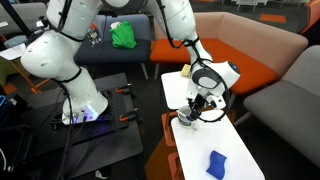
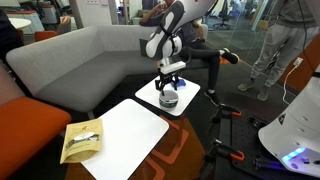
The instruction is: Remove the marker and put it on the left table
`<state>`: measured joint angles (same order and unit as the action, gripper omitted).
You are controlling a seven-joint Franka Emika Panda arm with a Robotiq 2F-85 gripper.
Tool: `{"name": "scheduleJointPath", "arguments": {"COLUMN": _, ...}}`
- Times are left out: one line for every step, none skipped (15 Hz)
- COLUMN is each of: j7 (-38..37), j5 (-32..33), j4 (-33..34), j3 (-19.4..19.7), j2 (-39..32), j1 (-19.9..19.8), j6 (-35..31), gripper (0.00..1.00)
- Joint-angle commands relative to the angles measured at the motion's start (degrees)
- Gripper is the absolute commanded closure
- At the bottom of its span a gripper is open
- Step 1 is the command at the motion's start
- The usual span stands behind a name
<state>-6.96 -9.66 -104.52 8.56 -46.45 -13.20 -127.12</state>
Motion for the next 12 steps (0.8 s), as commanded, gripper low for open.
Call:
{"name": "scheduleJointPath", "arguments": {"j7": 2.74, "j5": -1.23, "j4": 3.3, "j3": -1.77, "j2": -2.56, "j1": -1.65, "j6": 1.88, "gripper": 0.01}}
{"name": "scheduleJointPath", "arguments": {"j7": 2.96, "j5": -1.16, "j4": 3.86, "j3": -1.91, "j2": -3.22, "j1": -1.69, "j6": 2.03, "gripper": 0.02}}
{"name": "scheduleJointPath", "arguments": {"j7": 2.69, "j5": -1.06, "j4": 4.27, "j3": -1.91, "j2": -3.82, "j1": -1.6, "j6": 2.22, "gripper": 0.04}}
{"name": "scheduleJointPath", "arguments": {"j7": 2.54, "j5": -1.05, "j4": 4.69, "j3": -1.97, "j2": -4.43, "j1": -1.64, "j6": 2.52, "gripper": 0.04}}
{"name": "scheduleJointPath", "arguments": {"j7": 2.67, "j5": -1.28, "j4": 5.0, "j3": -2.14, "j2": -4.94, "j1": -1.88, "j6": 2.68, "gripper": 0.08}}
{"name": "scheduleJointPath", "arguments": {"j7": 3.1, "j5": -1.56, "j4": 5.13, "j3": -2.42, "j2": -5.32, "j1": -2.2, "j6": 2.45, "gripper": 0.1}}
{"name": "scheduleJointPath", "arguments": {"j7": 3.24, "j5": -1.8, "j4": 5.55, "j3": -2.62, "j2": -5.79, "j1": -2.49, "j6": 3.09, "gripper": 0.1}}
{"name": "scheduleJointPath", "arguments": {"j7": 3.21, "j5": -1.84, "j4": 6.01, "j3": -2.67, "j2": -6.24, "j1": -2.66, "j6": 3.85, "gripper": 0.12}}
{"name": "scheduleJointPath", "arguments": {"j7": 3.57, "j5": -2.09, "j4": 6.48, "j3": -2.92, "j2": -6.6, "j1": -3.15, "j6": 4.85, "gripper": 0.18}}
{"name": "scheduleJointPath", "arguments": {"j7": 3.65, "j5": -2.21, "j4": 6.88, "j3": -3.0, "j2": -6.86, "j1": -3.45, "j6": 5.98, "gripper": 0.21}}
{"name": "scheduleJointPath", "arguments": {"j7": 4.2, "j5": -2.36, "j4": 7.29, "j3": -3.15, "j2": -7.23, "j1": -3.76, "j6": 6.63, "gripper": 0.29}}
{"name": "scheduleJointPath", "arguments": {"j7": 4.71, "j5": -2.55, "j4": 7.6, "j3": -3.21, "j2": -7.5, "j1": -3.98, "j6": 7.24, "gripper": 0.28}}
